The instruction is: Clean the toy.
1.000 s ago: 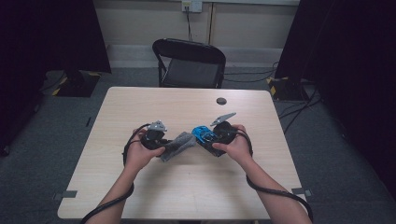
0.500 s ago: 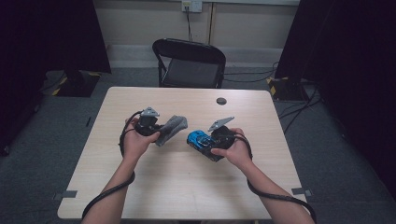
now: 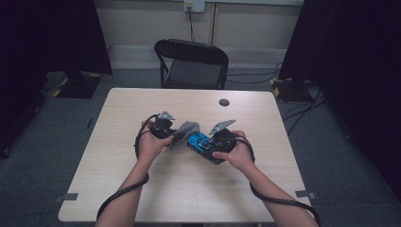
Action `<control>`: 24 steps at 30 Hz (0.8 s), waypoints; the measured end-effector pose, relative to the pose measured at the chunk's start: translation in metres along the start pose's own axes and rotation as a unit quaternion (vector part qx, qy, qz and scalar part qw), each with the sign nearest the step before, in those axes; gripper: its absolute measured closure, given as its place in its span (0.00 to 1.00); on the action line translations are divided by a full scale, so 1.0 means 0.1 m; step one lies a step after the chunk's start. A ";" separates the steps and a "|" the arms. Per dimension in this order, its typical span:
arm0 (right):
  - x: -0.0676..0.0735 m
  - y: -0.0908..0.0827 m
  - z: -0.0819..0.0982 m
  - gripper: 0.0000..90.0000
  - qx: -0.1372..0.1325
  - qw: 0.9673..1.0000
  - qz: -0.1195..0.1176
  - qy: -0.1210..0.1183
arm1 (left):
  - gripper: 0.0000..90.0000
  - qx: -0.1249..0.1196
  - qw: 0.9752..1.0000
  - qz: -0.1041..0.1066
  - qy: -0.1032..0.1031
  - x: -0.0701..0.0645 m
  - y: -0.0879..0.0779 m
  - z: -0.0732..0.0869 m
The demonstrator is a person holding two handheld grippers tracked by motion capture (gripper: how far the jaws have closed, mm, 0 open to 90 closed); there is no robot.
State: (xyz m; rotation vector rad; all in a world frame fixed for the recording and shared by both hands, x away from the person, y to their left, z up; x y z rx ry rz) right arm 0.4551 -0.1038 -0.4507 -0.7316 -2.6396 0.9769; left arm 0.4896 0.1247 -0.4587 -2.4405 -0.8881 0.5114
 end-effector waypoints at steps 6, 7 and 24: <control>-0.02 -0.01 -0.02 0.32 0.000 1.000 0.001 0.000 | 0.85 0.008 1.000 0.008 0.011 -0.03 -0.01 0.00; -0.02 0.00 -0.02 0.32 -0.001 1.000 0.000 0.002 | 0.85 0.007 1.000 0.011 0.010 -0.03 -0.01 0.00; -0.10 0.04 -0.04 0.32 0.005 1.000 0.016 0.009 | 0.85 -0.003 1.000 0.014 0.018 -0.04 -0.21 0.06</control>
Point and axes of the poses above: each handheld gripper's, and its own axes: y roughly forward along the jaws, z roughly out of its underside, x roughly to its left, the point moved 2 cm from there along y, roughly forward along the jaws, and after that the axes turned 7 degrees about -x, right-handed, at the moved point
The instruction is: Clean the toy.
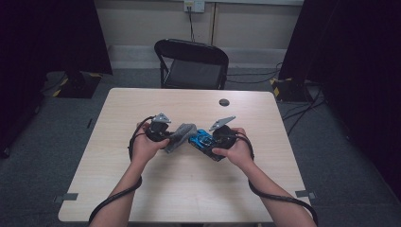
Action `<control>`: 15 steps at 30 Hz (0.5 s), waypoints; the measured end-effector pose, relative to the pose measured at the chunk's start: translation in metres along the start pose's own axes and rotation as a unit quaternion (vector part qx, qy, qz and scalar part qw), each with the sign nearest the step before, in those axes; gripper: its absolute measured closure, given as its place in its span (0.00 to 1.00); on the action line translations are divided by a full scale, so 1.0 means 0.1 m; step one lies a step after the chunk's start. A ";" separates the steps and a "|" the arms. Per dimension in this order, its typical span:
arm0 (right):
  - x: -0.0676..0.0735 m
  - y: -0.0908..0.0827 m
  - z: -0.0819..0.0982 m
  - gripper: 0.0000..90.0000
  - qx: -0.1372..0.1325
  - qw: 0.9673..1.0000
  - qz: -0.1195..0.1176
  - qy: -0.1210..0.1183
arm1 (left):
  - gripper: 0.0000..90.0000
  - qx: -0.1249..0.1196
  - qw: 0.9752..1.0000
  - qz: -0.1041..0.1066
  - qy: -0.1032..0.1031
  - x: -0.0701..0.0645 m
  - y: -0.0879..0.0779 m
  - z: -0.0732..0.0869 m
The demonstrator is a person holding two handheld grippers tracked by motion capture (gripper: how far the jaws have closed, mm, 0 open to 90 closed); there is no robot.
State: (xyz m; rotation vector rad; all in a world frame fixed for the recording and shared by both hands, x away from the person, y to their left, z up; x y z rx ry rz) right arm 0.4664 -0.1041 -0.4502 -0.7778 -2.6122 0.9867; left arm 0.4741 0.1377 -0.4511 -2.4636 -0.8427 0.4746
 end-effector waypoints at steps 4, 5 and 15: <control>-0.02 0.00 0.00 0.32 0.001 1.000 0.002 0.004 | 0.85 -0.002 1.000 0.004 0.007 -0.05 -0.01 0.00; -0.03 0.00 0.00 0.32 0.001 1.000 0.004 0.004 | 0.85 -0.001 1.000 0.008 0.010 -0.06 -0.02 -0.01; -0.13 -0.01 0.00 0.32 0.000 1.000 0.018 0.015 | 0.85 0.002 0.999 0.025 0.029 -0.19 -0.06 0.00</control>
Point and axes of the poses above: each handheld gripper's, and its own axes: y roughly forward along the jaws, z roughly out of its underside, x roughly to its left, the point moved 2 cm from there along y, roughly forward along the jaws, and after that the axes turned 7 degrees about -x, right-handed, at the moved point
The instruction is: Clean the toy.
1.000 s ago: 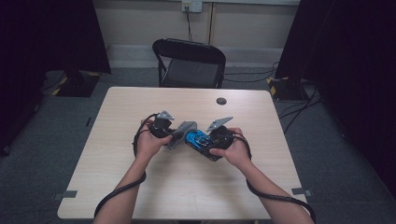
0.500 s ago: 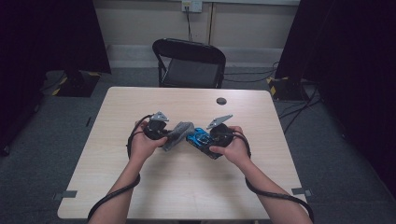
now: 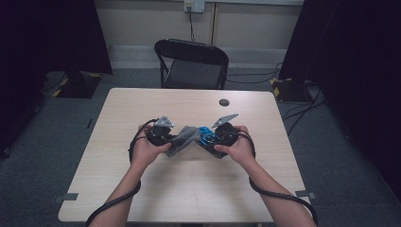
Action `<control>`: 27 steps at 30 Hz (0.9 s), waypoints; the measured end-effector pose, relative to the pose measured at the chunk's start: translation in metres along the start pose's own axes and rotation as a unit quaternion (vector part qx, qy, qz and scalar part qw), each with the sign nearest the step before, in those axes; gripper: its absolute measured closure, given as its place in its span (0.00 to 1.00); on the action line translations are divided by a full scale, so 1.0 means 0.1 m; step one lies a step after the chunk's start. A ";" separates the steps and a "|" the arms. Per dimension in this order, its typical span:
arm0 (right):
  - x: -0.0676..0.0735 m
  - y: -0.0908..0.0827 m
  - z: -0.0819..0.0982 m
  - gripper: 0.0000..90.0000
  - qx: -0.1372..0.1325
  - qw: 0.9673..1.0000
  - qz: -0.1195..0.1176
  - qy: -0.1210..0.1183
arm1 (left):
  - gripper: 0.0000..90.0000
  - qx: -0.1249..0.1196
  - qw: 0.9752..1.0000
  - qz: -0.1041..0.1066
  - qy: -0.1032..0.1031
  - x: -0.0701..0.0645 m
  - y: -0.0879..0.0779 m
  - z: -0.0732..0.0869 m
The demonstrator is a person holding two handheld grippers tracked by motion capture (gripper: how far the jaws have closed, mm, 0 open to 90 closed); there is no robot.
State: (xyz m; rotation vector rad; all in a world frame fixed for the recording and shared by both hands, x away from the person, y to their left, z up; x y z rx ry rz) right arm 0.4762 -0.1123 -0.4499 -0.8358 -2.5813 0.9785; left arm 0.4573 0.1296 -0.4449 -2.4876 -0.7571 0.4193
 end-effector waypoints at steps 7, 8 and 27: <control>-0.07 -0.01 0.01 0.32 0.001 1.000 0.007 0.010 | 0.85 0.001 1.000 0.011 0.005 -0.01 -0.07 0.04; -0.08 -0.02 0.01 0.32 0.000 1.000 0.009 0.010 | 0.85 0.001 1.000 0.010 0.006 0.00 -0.08 0.05; -0.03 -0.08 -0.06 0.32 -0.012 1.000 -0.002 0.007 | 0.85 -0.017 0.994 -0.106 -0.034 0.32 -0.25 0.12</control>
Point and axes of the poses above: each handheld gripper's, and its own axes: y roughly forward along the jaws, z roughly out of its underside, x roughly to its left, the point moved 2 cm from there along y, roughly forward along the jaws, and after that the axes turned 7 degrees about -x, right-handed, at the moved point
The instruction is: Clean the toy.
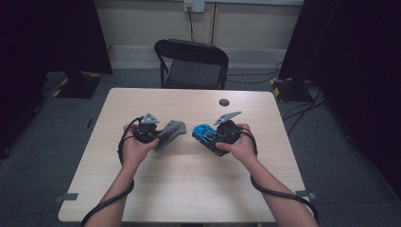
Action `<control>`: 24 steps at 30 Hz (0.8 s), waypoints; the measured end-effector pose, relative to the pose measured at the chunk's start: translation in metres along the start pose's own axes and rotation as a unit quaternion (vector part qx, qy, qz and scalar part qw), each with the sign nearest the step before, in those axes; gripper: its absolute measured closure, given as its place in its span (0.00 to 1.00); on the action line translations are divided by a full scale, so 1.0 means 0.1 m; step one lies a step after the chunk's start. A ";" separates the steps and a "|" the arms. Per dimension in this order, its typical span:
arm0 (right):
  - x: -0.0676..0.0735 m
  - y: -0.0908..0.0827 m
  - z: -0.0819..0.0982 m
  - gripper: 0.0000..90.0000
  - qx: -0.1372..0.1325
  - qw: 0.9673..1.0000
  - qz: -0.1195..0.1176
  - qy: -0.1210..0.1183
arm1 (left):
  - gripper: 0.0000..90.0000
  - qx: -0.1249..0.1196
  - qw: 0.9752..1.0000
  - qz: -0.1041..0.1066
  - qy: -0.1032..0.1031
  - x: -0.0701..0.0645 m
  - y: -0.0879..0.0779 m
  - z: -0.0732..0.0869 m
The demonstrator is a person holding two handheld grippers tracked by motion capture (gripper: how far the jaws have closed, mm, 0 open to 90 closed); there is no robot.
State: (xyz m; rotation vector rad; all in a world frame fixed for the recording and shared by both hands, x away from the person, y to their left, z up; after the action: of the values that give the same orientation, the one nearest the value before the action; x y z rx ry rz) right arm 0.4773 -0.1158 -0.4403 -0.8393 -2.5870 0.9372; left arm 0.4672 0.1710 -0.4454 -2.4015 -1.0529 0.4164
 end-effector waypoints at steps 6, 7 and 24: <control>0.10 -0.02 -0.09 0.32 -0.009 1.000 -0.012 -0.007 | 0.85 0.015 1.000 -0.007 -0.002 -0.03 0.15 0.03; 0.10 -0.02 -0.09 0.32 -0.009 1.000 -0.012 -0.007 | 0.85 0.015 1.000 0.000 -0.004 -0.06 0.19 0.04; 0.11 0.08 -0.15 0.32 -0.005 1.000 -0.008 0.000 | 0.85 0.014 0.997 0.070 0.027 -0.53 0.46 0.01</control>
State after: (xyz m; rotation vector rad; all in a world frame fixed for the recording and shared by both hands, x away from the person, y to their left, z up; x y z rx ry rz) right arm 0.4785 -0.0970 -0.4342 -0.8212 -2.5967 0.9198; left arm 0.4600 0.1048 -0.4663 -2.4544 -0.8532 0.4080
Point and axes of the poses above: each handheld gripper's, and its own axes: y roughly forward along the jaws, z roughly out of its underside, x roughly to its left, the point moved 2 cm from there along y, roughly forward along the jaws, and after that the axes turned 7 degrees about -x, right-handed, at the moved point
